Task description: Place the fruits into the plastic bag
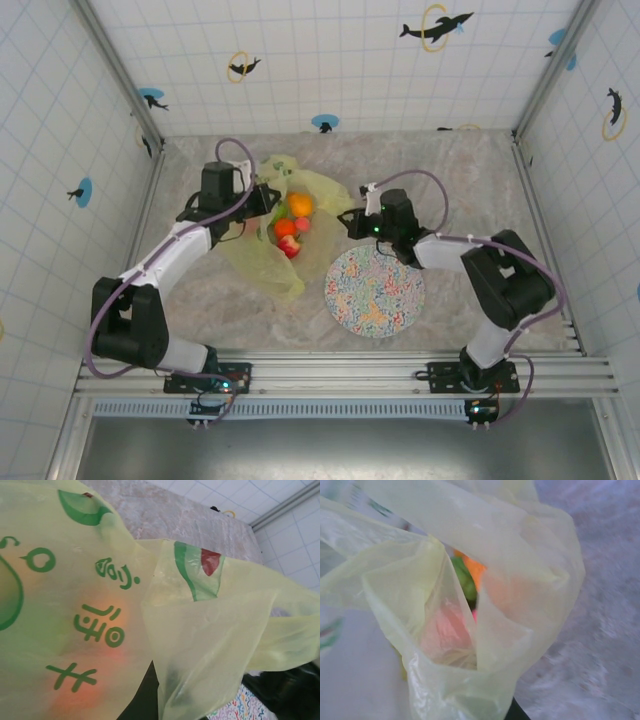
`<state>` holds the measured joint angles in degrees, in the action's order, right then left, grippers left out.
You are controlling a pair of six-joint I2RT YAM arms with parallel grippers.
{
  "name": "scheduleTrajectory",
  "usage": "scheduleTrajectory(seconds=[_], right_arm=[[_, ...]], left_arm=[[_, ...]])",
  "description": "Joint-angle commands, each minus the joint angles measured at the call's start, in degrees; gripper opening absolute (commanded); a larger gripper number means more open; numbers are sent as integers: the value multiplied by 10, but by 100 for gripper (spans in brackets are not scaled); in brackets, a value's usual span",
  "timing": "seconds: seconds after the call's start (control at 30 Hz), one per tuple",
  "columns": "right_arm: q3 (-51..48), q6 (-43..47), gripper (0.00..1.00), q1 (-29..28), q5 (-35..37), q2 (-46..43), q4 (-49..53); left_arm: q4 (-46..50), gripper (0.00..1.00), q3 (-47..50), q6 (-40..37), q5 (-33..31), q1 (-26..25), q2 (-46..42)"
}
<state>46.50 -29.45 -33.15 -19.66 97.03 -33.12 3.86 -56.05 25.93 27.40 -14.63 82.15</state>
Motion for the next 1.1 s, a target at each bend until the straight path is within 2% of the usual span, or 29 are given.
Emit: scheduleTrajectory(seconds=[0.0,0.3,0.67,0.8,0.97,1.07], right_arm=[[19,-49,0,-8,-19,-47,8],[53,-103,0,-13,-55,-112,20],[163,-100,0,-8,-57,-145,87],[195,-89,0,0,-40,-134,117],[208,-123,0,20,-28,-96,115],[223,-124,0,27,15,-63,126]], left_arm=[[21,0,-33,-2,10,9,-15],[93,0,-91,-2,24,16,-9],[198,0,-211,3,26,41,7],[206,0,-233,12,31,51,32],[201,0,-242,13,19,51,76],[191,0,-248,17,-4,52,103]])
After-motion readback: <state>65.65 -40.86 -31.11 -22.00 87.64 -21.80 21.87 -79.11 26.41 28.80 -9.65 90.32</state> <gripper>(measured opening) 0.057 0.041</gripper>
